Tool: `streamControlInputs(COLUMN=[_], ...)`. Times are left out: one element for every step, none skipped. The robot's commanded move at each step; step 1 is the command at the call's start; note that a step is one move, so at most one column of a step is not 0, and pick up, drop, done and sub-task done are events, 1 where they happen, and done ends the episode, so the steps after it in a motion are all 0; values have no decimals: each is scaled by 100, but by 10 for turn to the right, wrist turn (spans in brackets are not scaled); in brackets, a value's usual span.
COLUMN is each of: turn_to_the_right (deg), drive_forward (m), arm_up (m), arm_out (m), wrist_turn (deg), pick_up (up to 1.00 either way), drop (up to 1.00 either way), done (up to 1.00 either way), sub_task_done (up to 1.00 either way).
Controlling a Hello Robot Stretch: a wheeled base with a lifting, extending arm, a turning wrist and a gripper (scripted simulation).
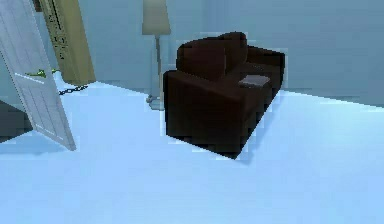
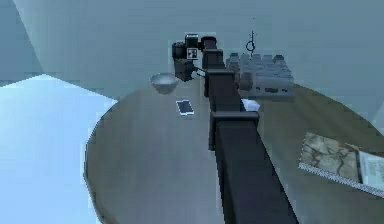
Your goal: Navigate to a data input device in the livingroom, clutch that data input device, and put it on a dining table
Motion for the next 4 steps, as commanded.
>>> streamControlInputs(turn_to_the_right=[0, 0, 0, 0], drive_forward=[0, 0, 0, 0], arm_up=[0, -26, 0, 0], arm_out=[0, 0, 0, -10], wrist_turn=[210, 0, 0, 0], pick_up=[0, 0, 0, 0], drop=[0, 0, 100, 0], done=[0, 0, 0, 0], sub_task_done=[0, 0, 0, 0])
